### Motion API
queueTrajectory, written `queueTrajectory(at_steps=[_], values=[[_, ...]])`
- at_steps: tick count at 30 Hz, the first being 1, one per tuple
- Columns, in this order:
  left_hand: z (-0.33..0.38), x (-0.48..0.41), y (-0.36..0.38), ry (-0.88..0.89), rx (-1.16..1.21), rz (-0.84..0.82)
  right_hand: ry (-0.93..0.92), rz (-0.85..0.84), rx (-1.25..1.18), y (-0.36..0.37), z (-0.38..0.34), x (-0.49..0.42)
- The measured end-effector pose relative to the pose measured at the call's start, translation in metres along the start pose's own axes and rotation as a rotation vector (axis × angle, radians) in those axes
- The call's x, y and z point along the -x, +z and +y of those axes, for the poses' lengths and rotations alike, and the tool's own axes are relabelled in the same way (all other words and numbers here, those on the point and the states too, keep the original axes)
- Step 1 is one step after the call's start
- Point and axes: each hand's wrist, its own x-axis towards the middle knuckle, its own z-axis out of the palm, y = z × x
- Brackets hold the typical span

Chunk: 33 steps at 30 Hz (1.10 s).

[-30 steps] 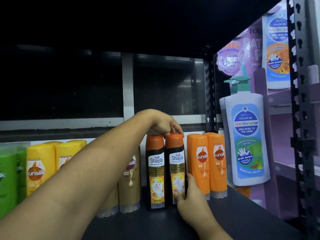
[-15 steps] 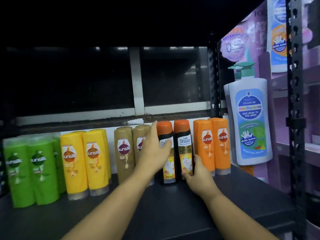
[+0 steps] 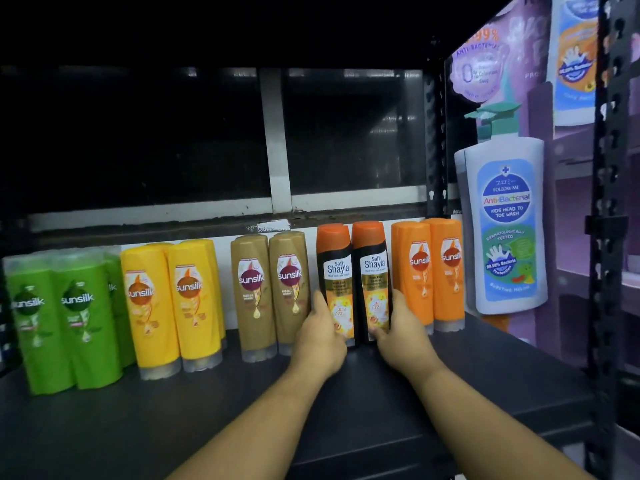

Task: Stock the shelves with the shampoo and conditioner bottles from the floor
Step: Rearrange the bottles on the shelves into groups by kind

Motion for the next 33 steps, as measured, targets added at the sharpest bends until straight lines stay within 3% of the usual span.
queueTrajectory(at_steps=[26, 33], values=[[-0.002, 0.001, 0.001, -0.006, -0.038, 0.004, 0.035, -0.022, 0.125, 0.003, 0.0, 0.002], [0.001, 0.007, -0.008, -0.046, -0.173, -0.031, -0.063, 0.172, 0.186, 0.0, -0.006, 0.008]])
